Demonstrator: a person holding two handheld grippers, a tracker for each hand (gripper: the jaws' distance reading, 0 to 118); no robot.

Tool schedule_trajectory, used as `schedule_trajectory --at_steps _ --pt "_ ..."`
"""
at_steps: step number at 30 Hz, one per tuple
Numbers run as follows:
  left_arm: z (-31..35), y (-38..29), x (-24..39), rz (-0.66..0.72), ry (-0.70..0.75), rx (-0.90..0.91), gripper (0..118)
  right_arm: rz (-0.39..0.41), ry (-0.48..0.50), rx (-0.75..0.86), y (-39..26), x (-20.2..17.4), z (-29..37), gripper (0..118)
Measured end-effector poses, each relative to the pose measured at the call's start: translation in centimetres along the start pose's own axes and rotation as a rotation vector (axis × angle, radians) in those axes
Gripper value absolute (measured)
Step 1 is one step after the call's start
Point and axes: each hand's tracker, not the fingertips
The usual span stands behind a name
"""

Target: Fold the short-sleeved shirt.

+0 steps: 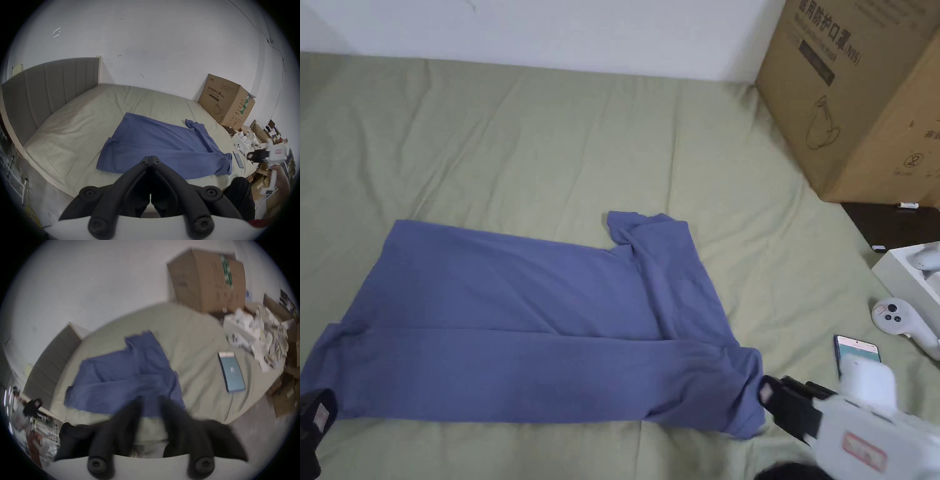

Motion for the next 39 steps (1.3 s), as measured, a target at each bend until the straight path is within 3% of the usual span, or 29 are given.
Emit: schedule_trajectory --at_steps 1,2,3,5,7,9,10,11,12,13,14,16,17,18,19,20,21,24,30,33,36,39 --pt "0.1 -0.2 0.0 0.000 -0.010 -0.006 0 -0.036 -0.077 -0.050 0.5 0.6 -2.1 71" --pt "0.2 -0.4 0.2 -0.001 -0.002 -0.005 0 -0.073 -0.104 -0.101 0.6 1.1 -3.9 105" --pt "0.3 -0.4 0.4 -0.001 -0.004 -0.006 0 -0.106 -0.066 -0.104 0.7 1.8 -5.7 118" --pt "0.5 -0.5 0.8 -0.010 0.002 -0.005 0 -0.178 -0.016 -0.114 0.5 2.8 -8.0 118" --pt "0.6 -0.7 0.7 0.002 -0.001 -0.009 0 -0.155 -0.071 -0.199 0.5 2.7 -10.2 118" --pt "0.6 -0.8 0.4 0.015 0.007 -0.014 0 -0.132 -0.076 -0.270 0.1 2.2 -12.0 115" --pt "0.4 -0.8 0.1 0.023 0.013 -0.021 0 -0.161 -0.042 -0.314 -0.1 1.9 -12.1 100" --pt "0.3 -0.8 -0.1 0.028 0.019 -0.026 0 -0.177 0.020 -0.297 -0.5 1.7 -12.1 74" --pt "0.2 -0.9 -0.4 0.037 0.025 -0.029 0 -0.170 0.006 -0.277 -0.7 1.3 -12.1 40" --pt "-0.2 -0.8 -0.9 0.051 0.019 -0.032 0 -0.113 -0.028 -0.273 -0.9 0.8 -12.2 14" --pt "-0.6 -0.8 -1.4 0.066 0.018 -0.041 0 -0.097 0.004 -0.262 -1.0 0.8 -12.3 14" --pt "-1.9 -1.0 -3.2 0.104 0.025 -0.071 0 -0.173 0.001 -0.257 -0.8 1.0 -12.2 14" --pt "-2.8 -0.8 -4.2 0.127 0.037 -0.100 4 -0.171 0.013 -0.245 -0.9 1.0 -12.0 13" --pt "-3.8 -0.7 -5.5 0.171 0.033 -0.120 28 -0.146 0.013 -0.242 -0.9 0.9 -11.8 13" --pt "-4.9 -0.5 -6.7 0.193 0.032 -0.141 87 -0.106 0.014 -0.241 -0.8 0.7 -11.6 13" --pt "-6.2 -0.4 -8.1 0.211 0.046 -0.181 114 -0.075 0.012 -0.236 -0.7 0.5 -11.4 13" --pt "-8.3 -0.4 -9.9 0.251 0.054 -0.236 118 -0.067 0.015 -0.236 -0.7 0.6 -11.3 13" --pt "-12.4 0.0 -13.9 0.326 0.110 -0.335 117 -0.075 0.025 -0.226 -0.5 0.5 -10.7 13" --pt "-19.5 -1.2 -14.8 0.242 0.197 -0.558 116 -0.073 0.029 -0.222 -0.6 -0.7 -9.7 13" --pt "-19.9 -1.1 -12.6 0.143 0.260 -0.574 114 -0.063 0.025 -0.228 -0.6 -0.8 -9.7 13" --pt "-19.1 -0.4 -11.3 0.030 0.319 -0.594 82 -0.049 0.021 -0.231 -0.6 -1.1 -9.8 13" --pt "-18.9 0.4 -9.9 -0.046 0.290 -0.599 35 -0.033 0.017 -0.232 -0.5 -1.3 -10.0 13"
